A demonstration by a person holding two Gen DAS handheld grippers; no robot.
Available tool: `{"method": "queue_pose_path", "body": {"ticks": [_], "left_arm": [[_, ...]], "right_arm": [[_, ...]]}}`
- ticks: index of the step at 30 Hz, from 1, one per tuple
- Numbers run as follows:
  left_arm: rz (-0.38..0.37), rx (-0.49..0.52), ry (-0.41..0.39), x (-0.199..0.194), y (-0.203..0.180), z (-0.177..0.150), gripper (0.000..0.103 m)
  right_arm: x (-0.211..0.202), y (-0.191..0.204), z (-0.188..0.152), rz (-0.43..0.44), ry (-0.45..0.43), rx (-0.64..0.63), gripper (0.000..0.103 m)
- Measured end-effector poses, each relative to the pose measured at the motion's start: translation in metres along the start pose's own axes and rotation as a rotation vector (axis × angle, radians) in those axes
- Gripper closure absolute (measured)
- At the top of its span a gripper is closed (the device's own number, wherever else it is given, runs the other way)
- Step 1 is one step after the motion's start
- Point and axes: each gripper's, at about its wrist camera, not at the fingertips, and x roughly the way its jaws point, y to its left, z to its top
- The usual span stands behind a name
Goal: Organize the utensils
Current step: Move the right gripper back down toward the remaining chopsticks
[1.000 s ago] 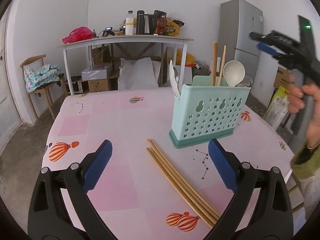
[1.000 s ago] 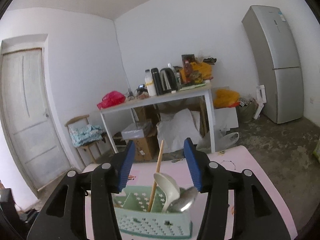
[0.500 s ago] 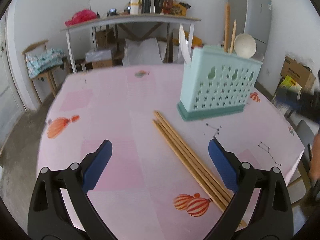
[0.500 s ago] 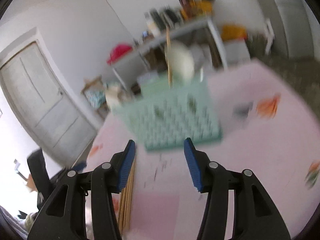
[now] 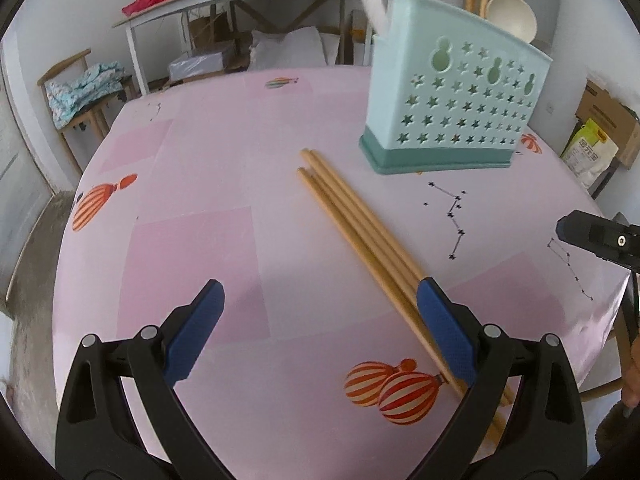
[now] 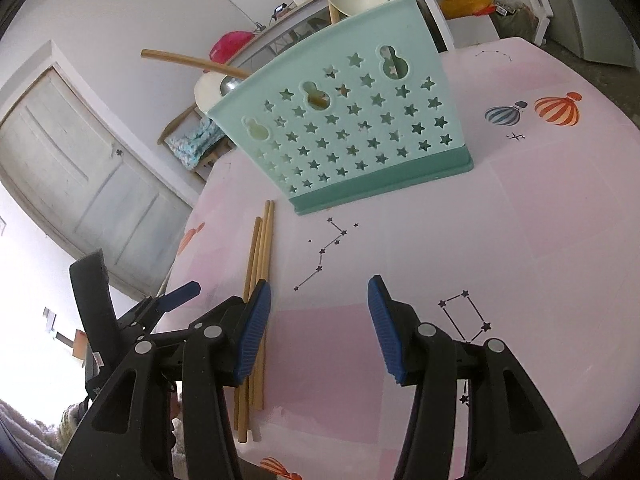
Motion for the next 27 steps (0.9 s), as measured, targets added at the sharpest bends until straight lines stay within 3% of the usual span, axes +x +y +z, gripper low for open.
{"method": "queue_pose_path", "body": {"ticks": [7, 12, 20, 27], "left_arm": [[0.008, -0.019, 0.03, 0.004, 0.006, 0.0, 0.01], [0.074, -0.009, 0.061, 0.008, 0.014, 0.001, 0.01], [0.003, -0.04, 0.031, 0.002, 0.012, 0.009, 0.01], [0.027, 0.001, 0.038, 0.006, 0.0, 0.005, 0.01]], "right_arm": [[0.0, 0.003, 0.004, -0.001, 0.008, -0.005, 0.053], [0.001, 0.006, 0.003, -0.004, 0.014, -0.015, 0.053], [0.002, 0.007, 0.002, -0.002, 0.019, -0.018, 0.053], [0.005, 0.01, 0.002, 0.001, 0.025, -0.022, 0.053]]}}
